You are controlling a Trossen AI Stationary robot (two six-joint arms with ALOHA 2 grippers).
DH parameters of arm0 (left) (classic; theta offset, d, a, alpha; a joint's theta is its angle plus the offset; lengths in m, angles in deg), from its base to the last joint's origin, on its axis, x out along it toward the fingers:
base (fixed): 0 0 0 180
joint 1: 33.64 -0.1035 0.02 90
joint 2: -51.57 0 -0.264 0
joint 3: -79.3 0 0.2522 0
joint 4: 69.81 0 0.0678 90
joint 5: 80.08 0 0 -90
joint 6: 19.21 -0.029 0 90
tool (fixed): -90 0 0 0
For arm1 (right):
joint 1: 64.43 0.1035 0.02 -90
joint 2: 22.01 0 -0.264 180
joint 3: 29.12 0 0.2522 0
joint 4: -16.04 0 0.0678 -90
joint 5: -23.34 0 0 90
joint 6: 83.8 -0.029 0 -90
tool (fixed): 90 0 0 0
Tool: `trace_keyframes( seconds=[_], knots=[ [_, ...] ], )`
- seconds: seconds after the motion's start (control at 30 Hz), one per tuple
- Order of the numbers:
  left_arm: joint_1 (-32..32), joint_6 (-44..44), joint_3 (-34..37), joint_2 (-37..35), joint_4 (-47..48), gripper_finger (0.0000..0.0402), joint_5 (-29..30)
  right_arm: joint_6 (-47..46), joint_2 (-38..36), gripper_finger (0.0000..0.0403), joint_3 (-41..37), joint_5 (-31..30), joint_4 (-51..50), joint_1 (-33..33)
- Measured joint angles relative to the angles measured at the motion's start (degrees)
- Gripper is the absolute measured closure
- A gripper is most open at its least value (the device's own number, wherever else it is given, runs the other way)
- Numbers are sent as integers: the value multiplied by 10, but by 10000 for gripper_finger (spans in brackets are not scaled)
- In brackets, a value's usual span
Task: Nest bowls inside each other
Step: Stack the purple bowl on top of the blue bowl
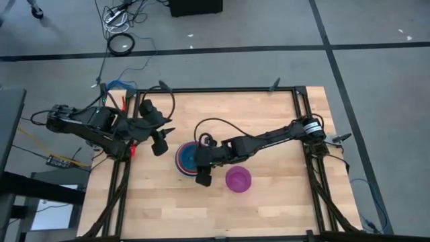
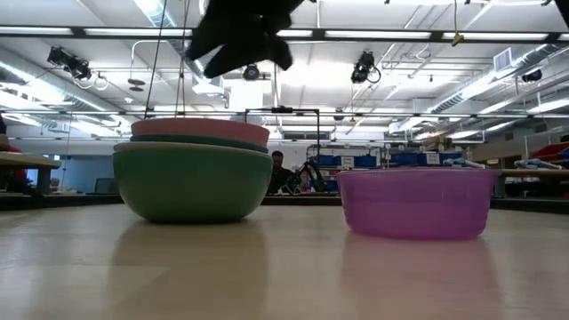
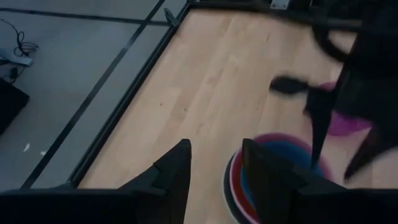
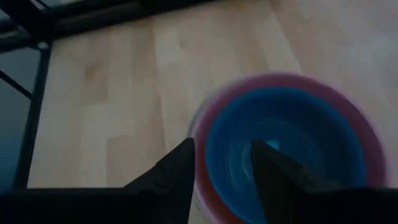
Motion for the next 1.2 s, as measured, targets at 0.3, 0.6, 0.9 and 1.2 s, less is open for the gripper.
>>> trace_keyframes(
  seconds=[0.3, 0.6, 0.9, 1.2],
  knots=[
    [1, 50, 0, -2, 82, 249, -8, -187, -35, 270, 0, -4, -363, 70],
    [1, 58, 0, -2, 88, 249, -7, -292, -35, 268, -26, 120, -311, 122],
    [1, 57, 0, -2, 95, 249, -11, -250, -35, 267, -110, 164, -220, 116],
    [9, 46, 0, -2, 96, 249, -11, -243, -34, 268, -192, 122, -151, 117]
  ],
)
